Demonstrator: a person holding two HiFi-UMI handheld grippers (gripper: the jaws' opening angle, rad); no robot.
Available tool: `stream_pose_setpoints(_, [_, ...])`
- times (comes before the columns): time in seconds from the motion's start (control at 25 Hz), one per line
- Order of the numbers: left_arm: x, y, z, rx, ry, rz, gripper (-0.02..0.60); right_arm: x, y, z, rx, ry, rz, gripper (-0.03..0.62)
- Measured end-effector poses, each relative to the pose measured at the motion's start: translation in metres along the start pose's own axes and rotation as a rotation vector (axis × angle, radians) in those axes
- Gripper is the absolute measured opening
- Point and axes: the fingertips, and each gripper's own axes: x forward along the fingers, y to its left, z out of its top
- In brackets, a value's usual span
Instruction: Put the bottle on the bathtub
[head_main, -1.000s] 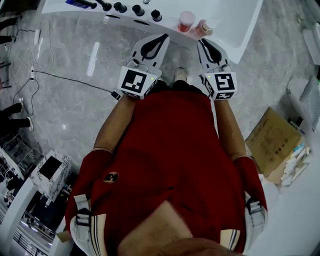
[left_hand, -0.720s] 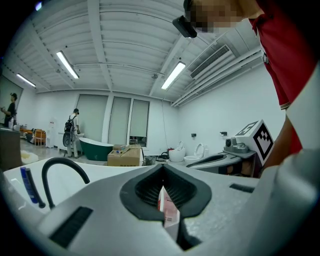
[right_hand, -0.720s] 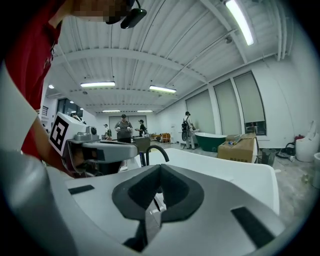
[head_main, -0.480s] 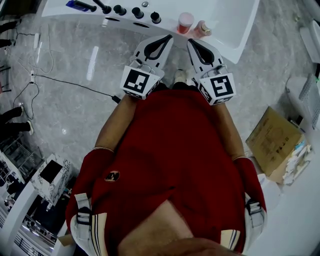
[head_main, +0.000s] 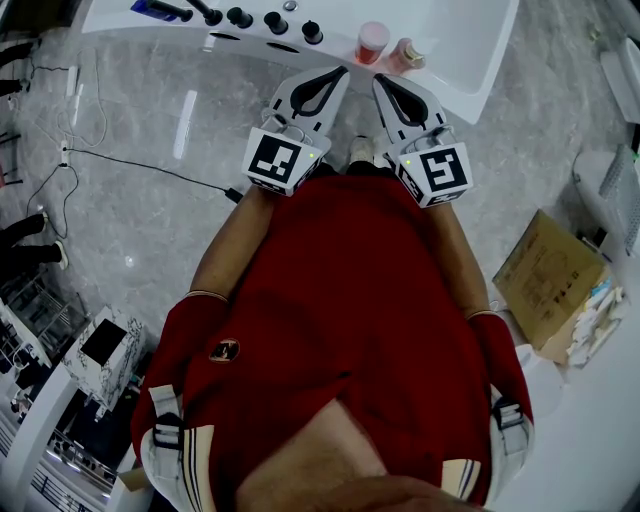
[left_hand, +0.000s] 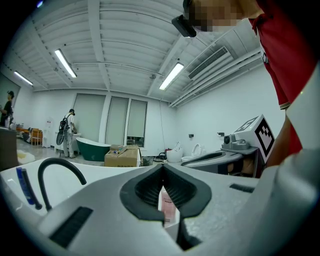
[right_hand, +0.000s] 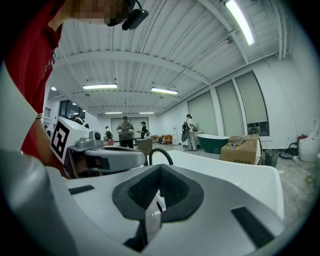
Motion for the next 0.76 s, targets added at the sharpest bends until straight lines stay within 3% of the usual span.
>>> stream_pose_setpoints(0.76, [-0.0028,0.0027,0.0011,0.003,-0.002,0.001,0.008,-0.0004,-0.0003,-0.0059,0.007,0.010,-0.011,-0.002])
